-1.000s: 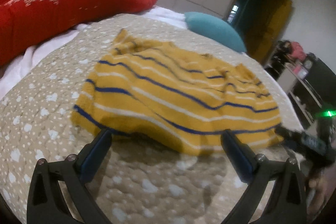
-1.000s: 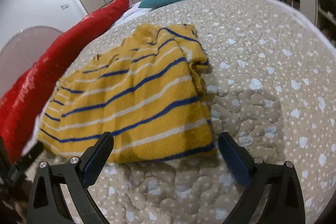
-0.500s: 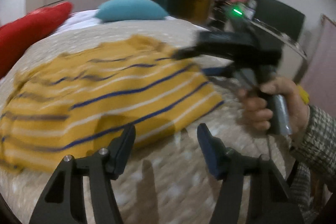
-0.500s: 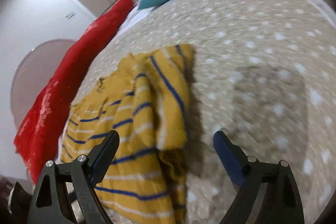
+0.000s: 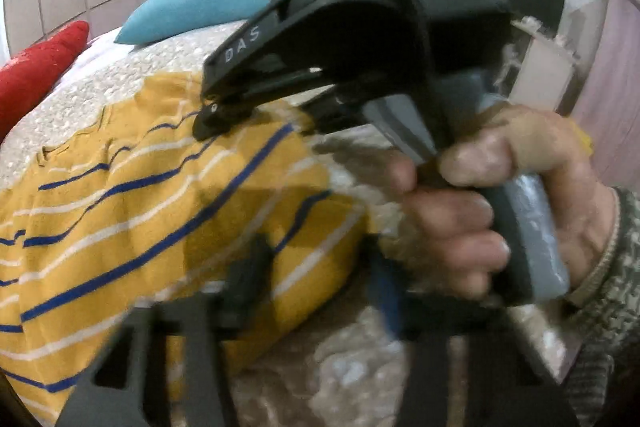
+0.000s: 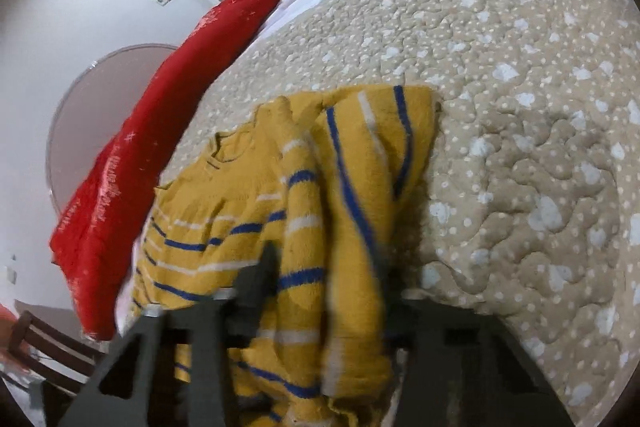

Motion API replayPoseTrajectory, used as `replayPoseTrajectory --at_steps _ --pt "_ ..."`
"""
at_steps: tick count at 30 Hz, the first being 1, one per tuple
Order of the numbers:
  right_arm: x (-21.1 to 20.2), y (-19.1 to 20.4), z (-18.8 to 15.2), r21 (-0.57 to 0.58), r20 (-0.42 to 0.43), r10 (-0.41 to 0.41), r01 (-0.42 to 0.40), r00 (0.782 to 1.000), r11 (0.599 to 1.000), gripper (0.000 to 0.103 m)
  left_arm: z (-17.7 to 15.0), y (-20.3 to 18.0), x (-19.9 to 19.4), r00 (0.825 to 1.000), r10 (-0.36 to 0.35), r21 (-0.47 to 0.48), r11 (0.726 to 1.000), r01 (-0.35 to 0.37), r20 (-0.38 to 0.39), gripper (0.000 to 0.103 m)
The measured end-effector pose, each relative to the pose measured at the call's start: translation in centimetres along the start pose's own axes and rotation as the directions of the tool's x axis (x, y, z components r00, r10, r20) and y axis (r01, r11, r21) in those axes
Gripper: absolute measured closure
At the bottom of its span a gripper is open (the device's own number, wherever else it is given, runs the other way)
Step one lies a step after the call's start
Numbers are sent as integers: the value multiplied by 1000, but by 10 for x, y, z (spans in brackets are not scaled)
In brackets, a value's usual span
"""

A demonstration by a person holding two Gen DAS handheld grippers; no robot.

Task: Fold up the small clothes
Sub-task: 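Bring the left gripper beside the right gripper over the sweater, then grasp the folded sweater edge with the right gripper while the left gripper grasps beside it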

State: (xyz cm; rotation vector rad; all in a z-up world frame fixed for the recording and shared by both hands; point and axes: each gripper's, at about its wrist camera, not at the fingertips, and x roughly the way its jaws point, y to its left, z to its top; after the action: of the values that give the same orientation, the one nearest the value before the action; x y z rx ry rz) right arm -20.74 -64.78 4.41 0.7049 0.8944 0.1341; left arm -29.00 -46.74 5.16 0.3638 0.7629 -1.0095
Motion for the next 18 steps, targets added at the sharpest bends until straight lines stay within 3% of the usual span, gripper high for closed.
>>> replayPoseTrajectory --at_steps 2,7,10,14,18 --pt "-7 0 4 24 11 -8 8 1000 1000 82 0 -1 -9 998 44 0 999 -44 33 96" --pt "-17 43 5 -135 -4 -142 140 990 981 83 -8 25 -37 997 -26 -125 992 35 76 97" --pt "-22 68 10 -140 11 -146 146 989 979 83 -14 47 -66 990 -31 -208 976 60 138 97" --pt "-22 111 17 -138 21 -114 116 993 984 83 -25 88 -106 977 -28 -329 939 98 209 97" --pt "1 180 20 -219 14 -113 113 994 969 84 -48 142 -145 967 1 -436 893 115 257 97"
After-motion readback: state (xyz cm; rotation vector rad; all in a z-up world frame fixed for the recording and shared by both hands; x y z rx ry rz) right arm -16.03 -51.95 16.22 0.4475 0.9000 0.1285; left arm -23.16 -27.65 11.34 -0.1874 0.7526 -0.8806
